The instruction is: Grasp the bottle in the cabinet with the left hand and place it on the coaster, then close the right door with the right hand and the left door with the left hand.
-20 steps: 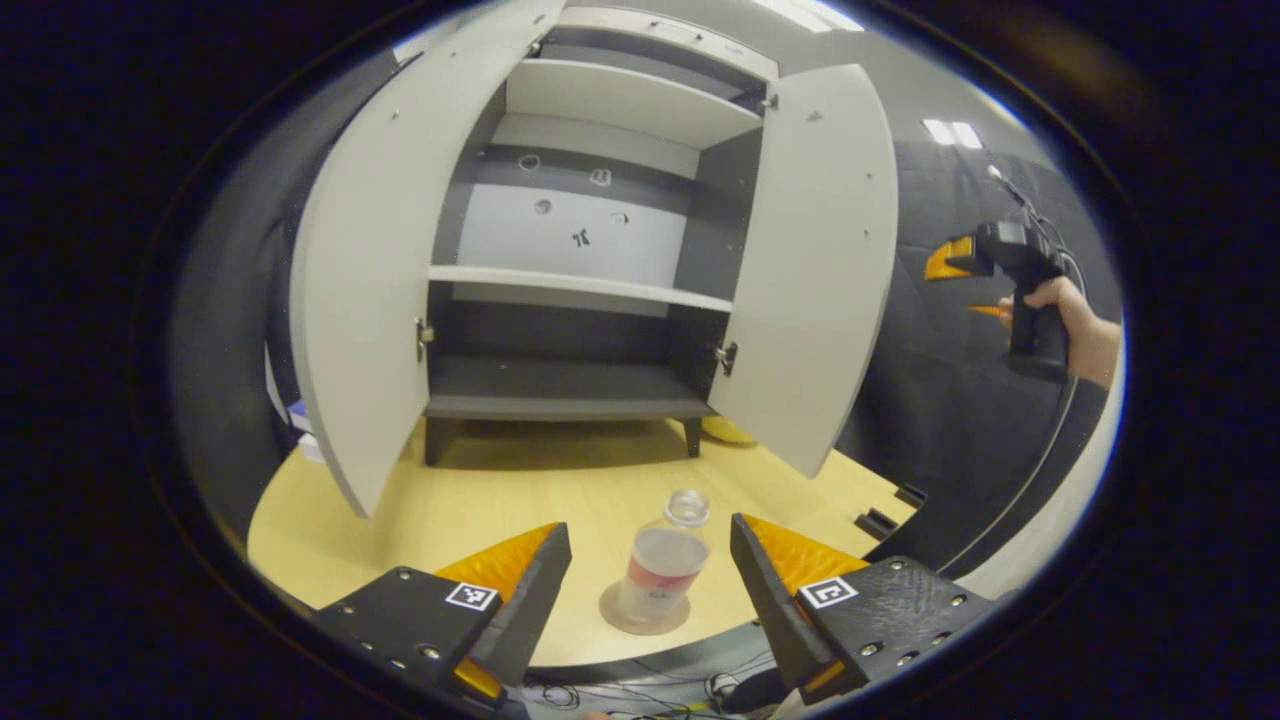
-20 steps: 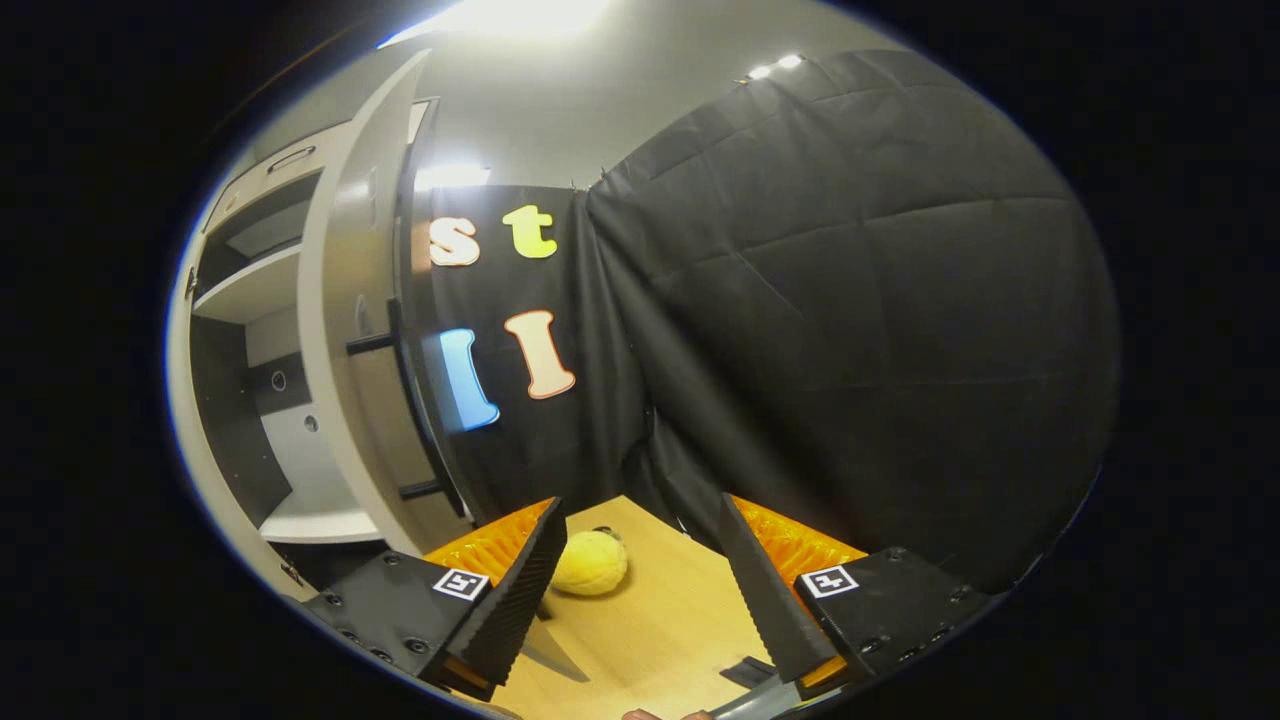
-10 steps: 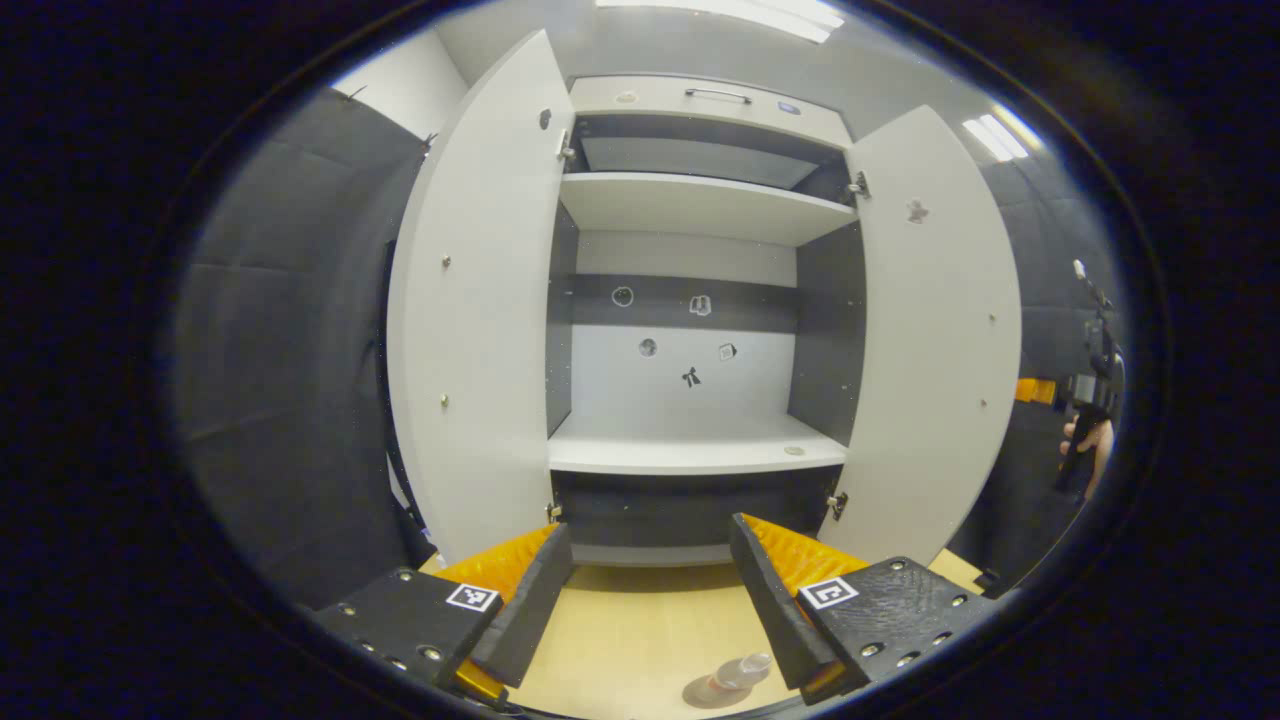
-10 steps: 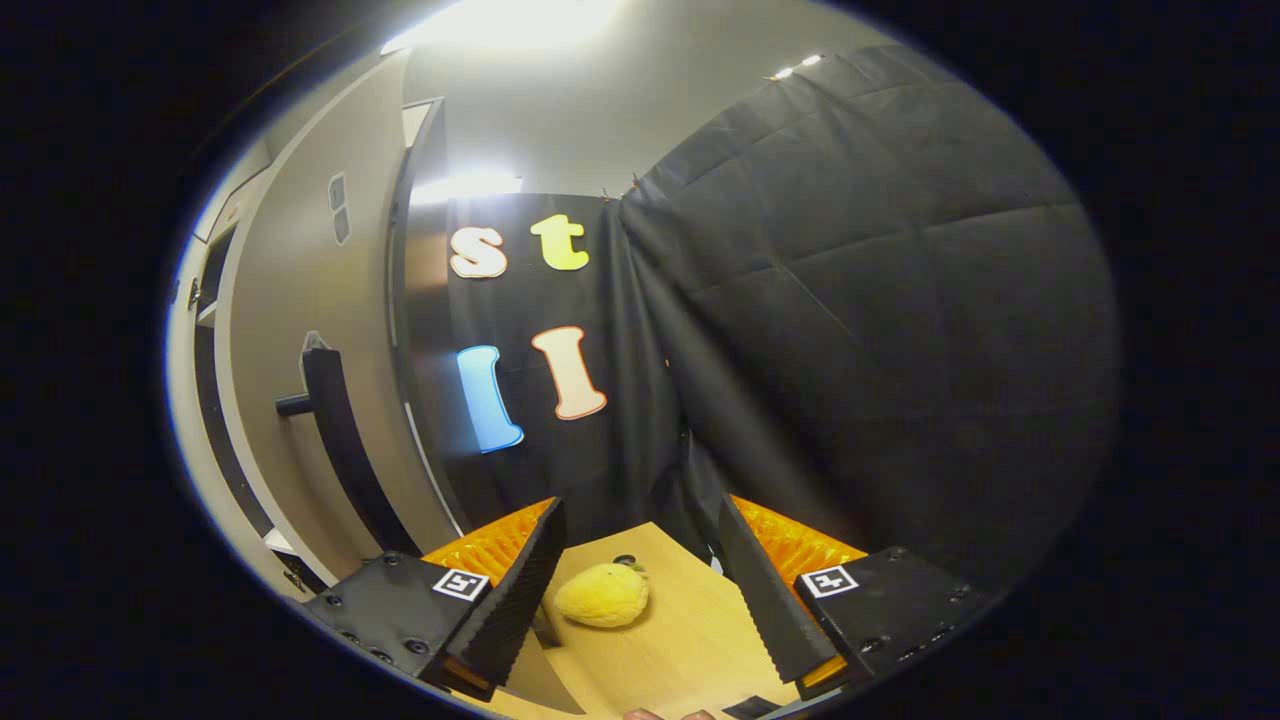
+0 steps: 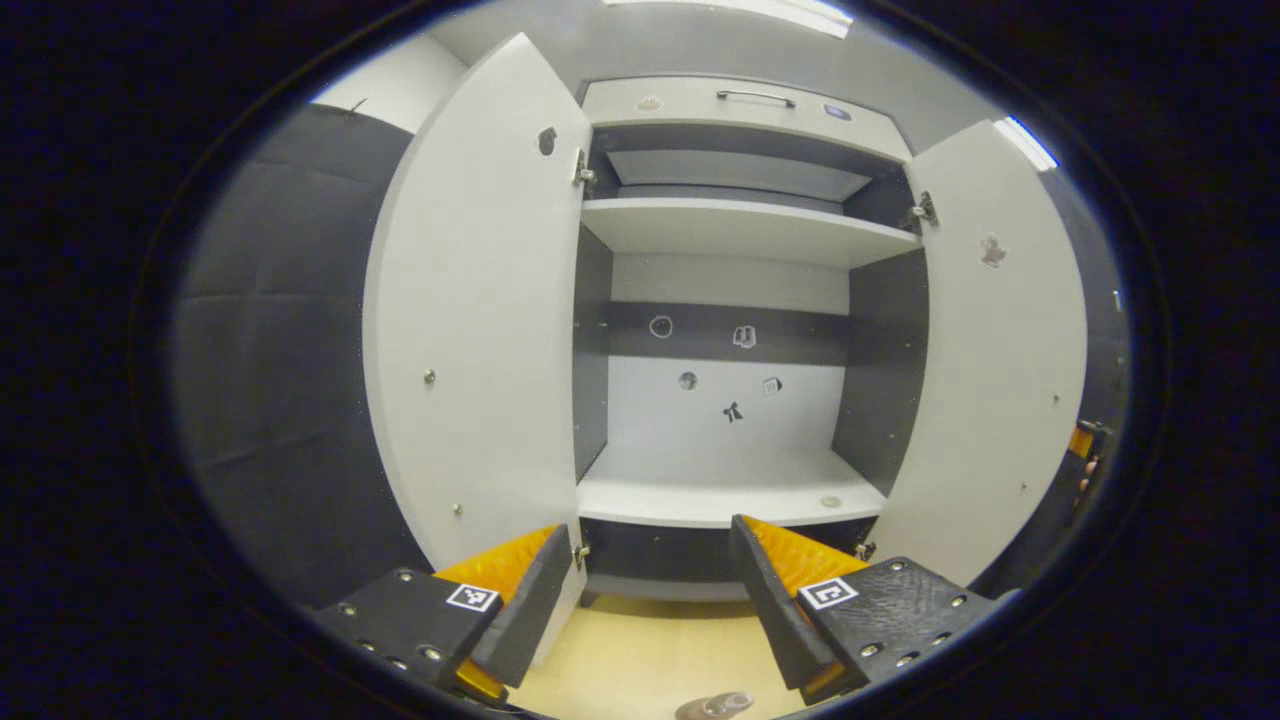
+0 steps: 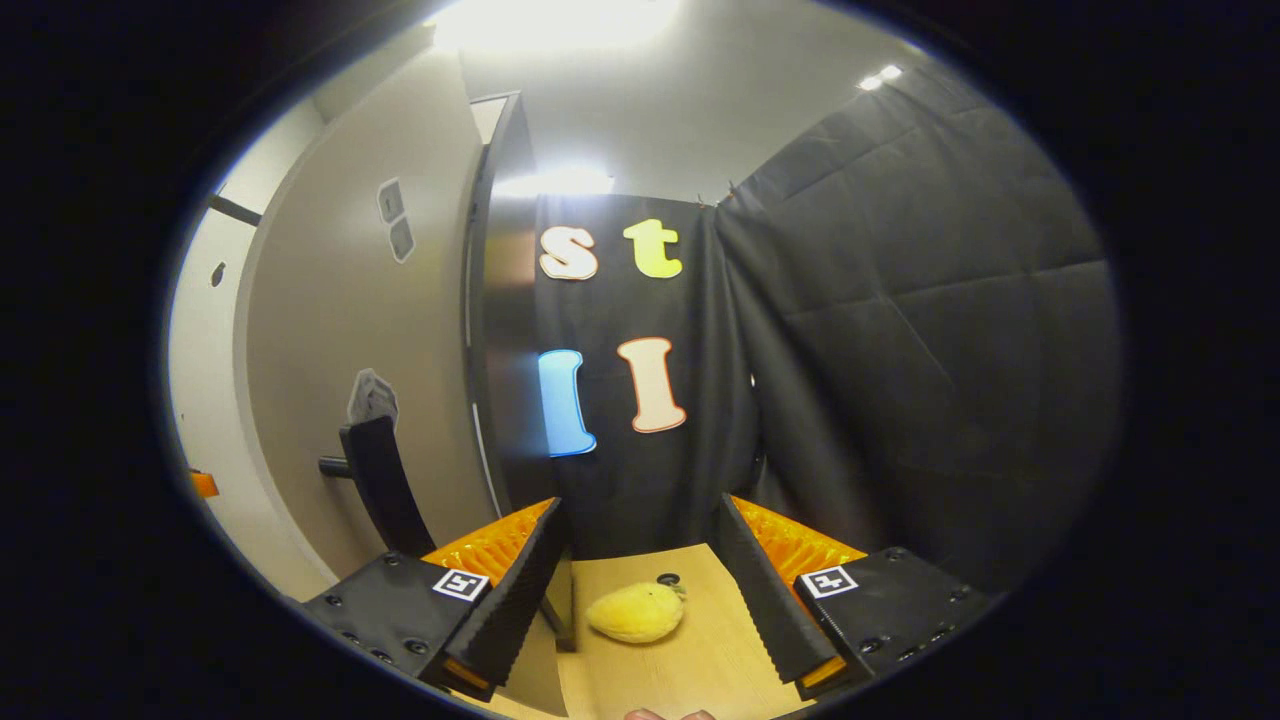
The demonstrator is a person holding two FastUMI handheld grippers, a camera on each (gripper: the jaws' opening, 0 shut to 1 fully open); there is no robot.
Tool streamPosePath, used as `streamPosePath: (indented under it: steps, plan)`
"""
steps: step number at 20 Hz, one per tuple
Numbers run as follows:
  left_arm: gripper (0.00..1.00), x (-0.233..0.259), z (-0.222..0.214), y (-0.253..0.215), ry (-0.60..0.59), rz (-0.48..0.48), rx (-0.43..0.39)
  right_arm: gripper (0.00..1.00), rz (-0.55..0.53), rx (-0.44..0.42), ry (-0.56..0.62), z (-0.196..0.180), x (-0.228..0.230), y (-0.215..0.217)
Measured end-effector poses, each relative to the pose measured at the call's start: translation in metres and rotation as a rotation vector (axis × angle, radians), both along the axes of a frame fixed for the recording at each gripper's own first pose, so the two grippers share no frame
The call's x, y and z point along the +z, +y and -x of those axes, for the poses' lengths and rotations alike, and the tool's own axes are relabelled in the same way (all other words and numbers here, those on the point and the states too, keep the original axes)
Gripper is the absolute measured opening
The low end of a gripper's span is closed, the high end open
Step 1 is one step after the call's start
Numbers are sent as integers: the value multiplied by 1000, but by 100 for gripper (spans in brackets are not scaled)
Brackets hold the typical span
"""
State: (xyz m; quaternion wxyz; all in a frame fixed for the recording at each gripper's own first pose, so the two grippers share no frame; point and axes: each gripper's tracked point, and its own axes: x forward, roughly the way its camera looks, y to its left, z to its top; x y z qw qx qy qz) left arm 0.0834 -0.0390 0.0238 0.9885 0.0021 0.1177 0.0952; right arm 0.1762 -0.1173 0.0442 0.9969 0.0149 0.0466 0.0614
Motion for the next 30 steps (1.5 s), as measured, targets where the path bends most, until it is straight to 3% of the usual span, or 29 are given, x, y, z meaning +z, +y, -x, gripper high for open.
streamPosePath:
  steps: [5, 9, 10, 11, 12, 14, 15, 16, 17, 19, 20, 24, 25, 30]
  plan:
    - [96, 20, -8, 3, -39, -26, 36, 97, 2, 100, 72, -4, -5, 5]
    - [93, 28, -3, 2, -62, -23, 69, 97, -19, 202, 85, -8, 3, 21]
    - [86, 28, 0, 3, -66, -13, 78, 97, -6, 220, 85, -7, 3, 24]
    - [86, 26, 3, 1, -70, -1, 76, 97, 7, 238, 89, -5, 2, 28]
    - [93, 24, 6, -2, -73, 11, 65, 97, 15, 254, 93, -2, 2, 34]
    - [93, 19, 10, 0, -69, 17, 54, 96, 35, 247, 91, -1, 2, 38]
    - [100, 18, 13, 2, -69, 17, 51, 96, 37, 238, 91, 2, 3, 37]
    - [100, 15, 14, 5, -72, 23, 43, 96, 33, 232, 98, 4, 2, 40]
    - [93, 13, 13, 6, -74, 32, 30, 96, 29, 228, 105, 5, 2, 41]
    - [93, 10, 15, 15, -73, 52, 13, 91, 43, 216, 114, 8, 1, 48]
    - [93, 9, 16, 19, -72, 57, 7, 95, 46, 215, 115, 8, 1, 55]
    - [93, 10, 23, 42, -87, 60, -17, 92, 36, 221, 125, 28, -1, 94]
    - [93, 9, 26, 48, -87, 61, -24, 96, 38, 222, 126, 29, 0, 101]
    - [93, 16, 46, 79, -125, 77, -28, 96, 27, 233, 132, 30, -2, 139]
